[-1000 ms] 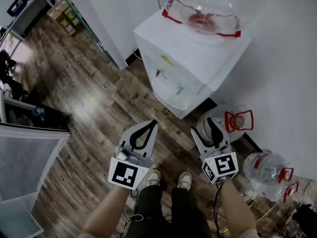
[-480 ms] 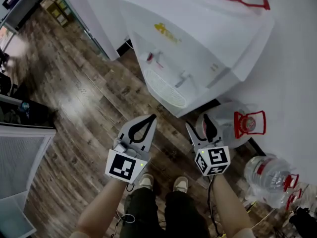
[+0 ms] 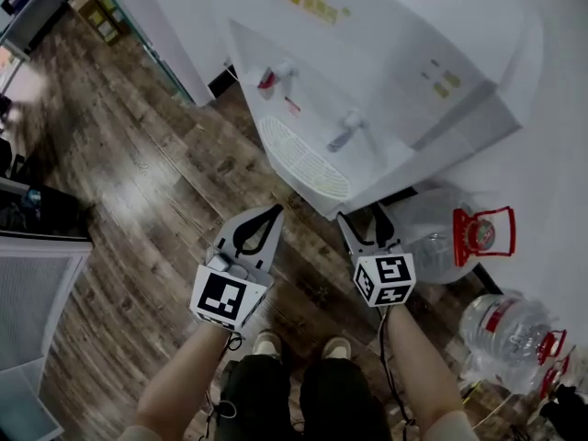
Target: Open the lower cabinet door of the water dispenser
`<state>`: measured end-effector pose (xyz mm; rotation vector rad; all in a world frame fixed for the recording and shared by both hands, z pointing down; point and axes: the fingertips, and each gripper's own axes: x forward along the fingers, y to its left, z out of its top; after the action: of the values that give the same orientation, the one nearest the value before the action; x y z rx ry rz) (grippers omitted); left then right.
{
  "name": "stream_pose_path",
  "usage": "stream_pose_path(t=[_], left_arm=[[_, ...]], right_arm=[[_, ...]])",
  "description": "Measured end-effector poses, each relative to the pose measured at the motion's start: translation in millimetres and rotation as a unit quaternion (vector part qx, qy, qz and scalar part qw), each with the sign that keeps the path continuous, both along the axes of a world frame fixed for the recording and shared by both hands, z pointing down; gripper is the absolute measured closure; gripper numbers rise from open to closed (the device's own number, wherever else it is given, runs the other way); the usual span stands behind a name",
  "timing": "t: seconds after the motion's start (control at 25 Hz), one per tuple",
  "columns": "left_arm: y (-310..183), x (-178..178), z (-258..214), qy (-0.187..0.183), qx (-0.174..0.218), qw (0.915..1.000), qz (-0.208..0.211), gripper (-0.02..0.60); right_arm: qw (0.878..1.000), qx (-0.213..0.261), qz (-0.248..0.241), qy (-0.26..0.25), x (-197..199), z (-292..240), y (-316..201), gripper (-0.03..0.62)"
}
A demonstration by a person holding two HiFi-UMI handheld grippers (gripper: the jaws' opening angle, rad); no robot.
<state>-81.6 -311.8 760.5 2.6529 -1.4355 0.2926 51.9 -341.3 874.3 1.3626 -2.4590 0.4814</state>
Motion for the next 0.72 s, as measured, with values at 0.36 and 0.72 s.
stream_pose_path(t=[0.36,0.72], left_arm=[[-8.6,-13.5,34.1,-0.004,-0.011,0.9998,-0.016,0.576],[-8.0,-14.3,26.3,-0.029,-0.005,0.9992,-0.027,0.577]], right_arm=[[1.000,0.012,0.027,0.009,3.3,32.2,-23.2,0.267],[0.996,-0.008,0.087,-0.013,-1.9,38.9,-12.3,0.338]])
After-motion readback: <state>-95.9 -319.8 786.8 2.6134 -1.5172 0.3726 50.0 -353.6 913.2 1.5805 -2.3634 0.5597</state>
